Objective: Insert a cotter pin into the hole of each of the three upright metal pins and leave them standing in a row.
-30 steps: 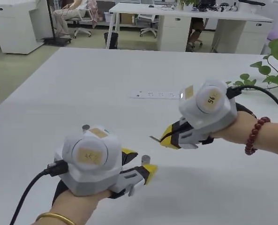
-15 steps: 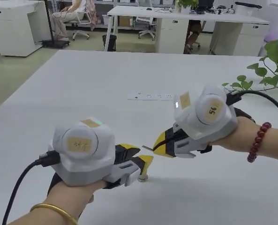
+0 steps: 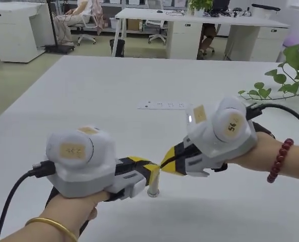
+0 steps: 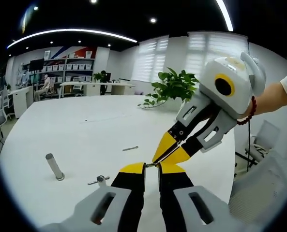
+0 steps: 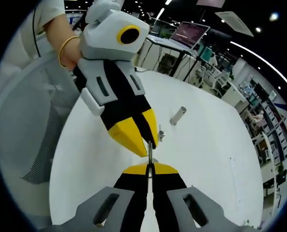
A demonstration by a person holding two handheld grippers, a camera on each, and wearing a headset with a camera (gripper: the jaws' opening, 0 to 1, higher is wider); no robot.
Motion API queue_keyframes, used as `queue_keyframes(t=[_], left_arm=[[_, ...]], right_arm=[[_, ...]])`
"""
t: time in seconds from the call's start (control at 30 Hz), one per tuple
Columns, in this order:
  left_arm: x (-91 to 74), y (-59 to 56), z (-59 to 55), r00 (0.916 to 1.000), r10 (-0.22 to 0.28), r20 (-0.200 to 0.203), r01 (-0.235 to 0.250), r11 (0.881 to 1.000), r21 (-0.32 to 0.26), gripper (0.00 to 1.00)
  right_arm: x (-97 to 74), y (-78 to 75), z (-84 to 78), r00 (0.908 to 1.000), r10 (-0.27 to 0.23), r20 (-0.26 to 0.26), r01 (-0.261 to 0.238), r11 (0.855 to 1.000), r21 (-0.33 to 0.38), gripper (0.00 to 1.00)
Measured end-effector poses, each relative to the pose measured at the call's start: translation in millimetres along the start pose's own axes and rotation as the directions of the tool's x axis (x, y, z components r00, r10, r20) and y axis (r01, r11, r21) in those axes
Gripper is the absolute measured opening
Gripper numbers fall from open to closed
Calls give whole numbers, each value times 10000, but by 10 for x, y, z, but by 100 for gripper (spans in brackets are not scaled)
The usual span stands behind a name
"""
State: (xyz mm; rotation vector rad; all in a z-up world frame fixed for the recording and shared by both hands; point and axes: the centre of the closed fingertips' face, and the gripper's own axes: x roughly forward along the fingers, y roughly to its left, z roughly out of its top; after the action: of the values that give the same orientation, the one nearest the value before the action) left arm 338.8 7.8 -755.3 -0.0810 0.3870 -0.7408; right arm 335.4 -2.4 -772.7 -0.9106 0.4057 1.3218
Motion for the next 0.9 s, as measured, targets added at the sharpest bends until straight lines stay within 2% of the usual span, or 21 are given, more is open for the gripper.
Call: queue_keyframes(t=[0.17,0.4,0.57,0.7,0.9], left_arm=[[-2,6,23,9999,-66,146,73,9990,-443,4],[-5,-14,33,9995,-271,172,283,9967,-764,2],[-26,-35,20,9985,-530,123,539,9934,-1011,2],[-50,-58,10,9972,-745,63,746,9870,-1424,1],[-76,-76,-6,9967,-803,-72,781,9835,-1634,1]], right_arm=[[-21,5,16,9999,-89,82,89,10000,-11,2],[-44,7,20,9998,-184,105,186,9996,-196,2],[-57,31,29,9997,-186,129,191,9989,-422,2],[-58,47,44,9997,-175,183,186,9980,-609,2],[-49,68,63,9996,-156,244,174,9970,-757,2]])
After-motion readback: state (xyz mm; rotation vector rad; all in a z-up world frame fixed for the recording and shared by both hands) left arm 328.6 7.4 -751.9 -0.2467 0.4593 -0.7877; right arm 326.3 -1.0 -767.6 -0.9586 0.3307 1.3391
